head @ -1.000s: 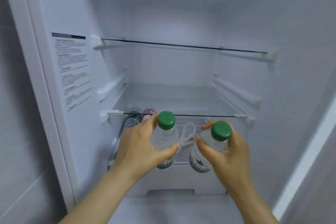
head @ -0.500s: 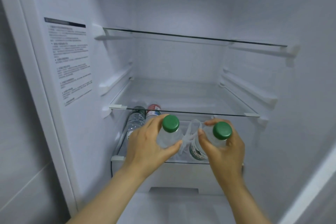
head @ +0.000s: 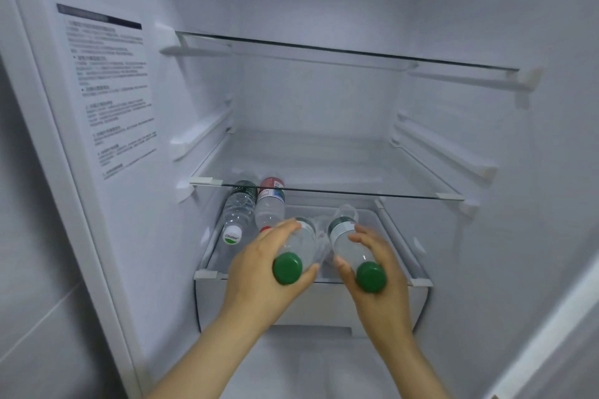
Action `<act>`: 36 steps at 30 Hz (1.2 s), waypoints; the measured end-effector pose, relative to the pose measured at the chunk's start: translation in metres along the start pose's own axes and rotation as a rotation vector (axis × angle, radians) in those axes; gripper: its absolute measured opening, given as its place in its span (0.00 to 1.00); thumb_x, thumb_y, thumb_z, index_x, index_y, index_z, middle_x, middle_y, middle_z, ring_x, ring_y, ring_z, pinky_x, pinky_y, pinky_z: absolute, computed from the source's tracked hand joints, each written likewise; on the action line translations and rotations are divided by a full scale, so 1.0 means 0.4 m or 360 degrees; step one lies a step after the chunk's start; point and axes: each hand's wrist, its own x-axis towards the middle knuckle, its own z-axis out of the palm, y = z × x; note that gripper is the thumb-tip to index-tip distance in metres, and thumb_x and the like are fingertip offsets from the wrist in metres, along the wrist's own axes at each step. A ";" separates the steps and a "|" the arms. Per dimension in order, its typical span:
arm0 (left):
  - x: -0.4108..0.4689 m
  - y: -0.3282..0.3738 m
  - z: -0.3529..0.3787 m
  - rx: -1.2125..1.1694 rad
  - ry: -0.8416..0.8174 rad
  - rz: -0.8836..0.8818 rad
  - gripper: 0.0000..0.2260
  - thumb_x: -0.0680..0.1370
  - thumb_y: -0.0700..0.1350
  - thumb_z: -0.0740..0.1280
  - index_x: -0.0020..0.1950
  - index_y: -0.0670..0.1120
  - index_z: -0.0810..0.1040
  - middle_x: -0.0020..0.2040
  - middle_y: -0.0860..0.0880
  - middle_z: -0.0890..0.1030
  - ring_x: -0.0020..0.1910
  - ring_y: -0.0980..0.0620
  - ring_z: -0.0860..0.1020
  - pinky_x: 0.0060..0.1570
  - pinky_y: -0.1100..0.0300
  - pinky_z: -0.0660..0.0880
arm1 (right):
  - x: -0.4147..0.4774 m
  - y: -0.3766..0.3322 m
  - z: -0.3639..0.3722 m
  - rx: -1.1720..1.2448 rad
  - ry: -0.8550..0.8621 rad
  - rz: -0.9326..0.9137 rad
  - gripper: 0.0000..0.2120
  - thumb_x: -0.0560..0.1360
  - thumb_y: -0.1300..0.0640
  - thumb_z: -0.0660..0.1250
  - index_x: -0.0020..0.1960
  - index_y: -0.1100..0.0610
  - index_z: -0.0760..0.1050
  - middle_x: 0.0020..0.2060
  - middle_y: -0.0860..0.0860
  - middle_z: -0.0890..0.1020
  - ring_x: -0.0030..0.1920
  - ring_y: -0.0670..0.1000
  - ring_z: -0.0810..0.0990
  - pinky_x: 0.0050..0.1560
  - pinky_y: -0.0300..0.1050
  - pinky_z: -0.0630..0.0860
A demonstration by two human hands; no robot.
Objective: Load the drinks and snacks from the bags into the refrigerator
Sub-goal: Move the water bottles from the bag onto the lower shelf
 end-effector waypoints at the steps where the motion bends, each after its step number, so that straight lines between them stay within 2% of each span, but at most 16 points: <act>1: -0.004 0.000 0.002 -0.0004 -0.0044 0.0015 0.28 0.67 0.55 0.75 0.66 0.57 0.73 0.62 0.62 0.74 0.59 0.64 0.72 0.57 0.74 0.66 | -0.004 0.001 0.001 -0.0009 0.0005 0.0016 0.17 0.70 0.58 0.75 0.57 0.50 0.76 0.63 0.42 0.76 0.67 0.44 0.72 0.67 0.39 0.68; 6: -0.022 -0.011 0.014 -0.0024 -0.0119 0.0039 0.30 0.69 0.56 0.73 0.70 0.57 0.69 0.70 0.62 0.68 0.64 0.70 0.64 0.57 0.84 0.55 | -0.022 0.003 -0.006 -0.0116 -0.0039 0.0046 0.24 0.70 0.64 0.74 0.61 0.48 0.74 0.64 0.37 0.73 0.68 0.41 0.69 0.68 0.41 0.67; 10: -0.033 -0.018 0.015 -0.0085 -0.0185 0.0063 0.31 0.70 0.54 0.72 0.72 0.56 0.66 0.72 0.61 0.65 0.68 0.69 0.62 0.61 0.82 0.54 | -0.047 0.010 -0.018 -0.0203 -0.0185 0.0061 0.26 0.70 0.63 0.74 0.64 0.47 0.72 0.69 0.36 0.69 0.71 0.40 0.65 0.71 0.41 0.65; 13: -0.045 -0.027 0.015 -0.0124 -0.0244 0.0067 0.34 0.70 0.52 0.71 0.74 0.57 0.63 0.73 0.63 0.62 0.71 0.70 0.58 0.63 0.81 0.53 | -0.063 0.011 -0.022 -0.0195 -0.0261 0.0074 0.29 0.70 0.64 0.74 0.66 0.47 0.70 0.71 0.36 0.65 0.73 0.41 0.62 0.72 0.46 0.64; 16: -0.057 -0.035 0.014 -0.0159 -0.0282 0.0069 0.35 0.71 0.48 0.71 0.75 0.57 0.60 0.74 0.63 0.60 0.71 0.71 0.56 0.63 0.81 0.52 | -0.072 0.008 -0.024 -0.0249 -0.0331 0.0078 0.32 0.69 0.64 0.74 0.67 0.43 0.69 0.71 0.33 0.63 0.74 0.39 0.59 0.73 0.47 0.62; 23: -0.077 -0.051 0.036 -0.0111 -0.0412 0.0123 0.38 0.71 0.49 0.70 0.76 0.60 0.54 0.75 0.65 0.52 0.72 0.72 0.50 0.63 0.81 0.49 | -0.090 0.023 -0.025 -0.0344 -0.0422 0.0078 0.33 0.70 0.62 0.73 0.69 0.44 0.66 0.73 0.34 0.60 0.75 0.39 0.54 0.73 0.43 0.59; 27: -0.068 -0.069 0.068 -0.0055 -0.0414 0.0128 0.38 0.72 0.49 0.69 0.76 0.60 0.52 0.77 0.63 0.50 0.73 0.70 0.50 0.65 0.78 0.51 | -0.083 0.045 -0.017 -0.0441 -0.0456 0.0049 0.32 0.70 0.60 0.73 0.69 0.42 0.64 0.74 0.37 0.59 0.76 0.41 0.53 0.73 0.42 0.57; 31: -0.050 -0.083 0.090 0.0015 -0.0413 0.0161 0.39 0.72 0.45 0.69 0.76 0.60 0.50 0.77 0.63 0.47 0.71 0.69 0.53 0.64 0.78 0.53 | -0.078 0.070 -0.011 -0.0558 -0.0517 0.0061 0.34 0.71 0.61 0.72 0.71 0.44 0.62 0.75 0.37 0.56 0.76 0.39 0.48 0.74 0.40 0.55; 34: -0.047 -0.098 0.104 0.0042 -0.0427 0.0167 0.40 0.72 0.44 0.69 0.77 0.59 0.49 0.77 0.63 0.46 0.73 0.63 0.56 0.64 0.73 0.56 | -0.082 0.079 -0.011 -0.0540 -0.0491 0.0080 0.35 0.72 0.64 0.70 0.71 0.42 0.61 0.75 0.36 0.55 0.76 0.39 0.48 0.72 0.33 0.53; 36: -0.048 -0.109 0.112 0.0053 -0.0436 0.0167 0.40 0.72 0.43 0.69 0.76 0.59 0.49 0.77 0.63 0.45 0.73 0.61 0.57 0.64 0.72 0.57 | -0.084 0.083 -0.014 -0.0538 -0.0481 0.0087 0.35 0.72 0.65 0.70 0.70 0.41 0.60 0.75 0.36 0.55 0.76 0.39 0.48 0.70 0.28 0.51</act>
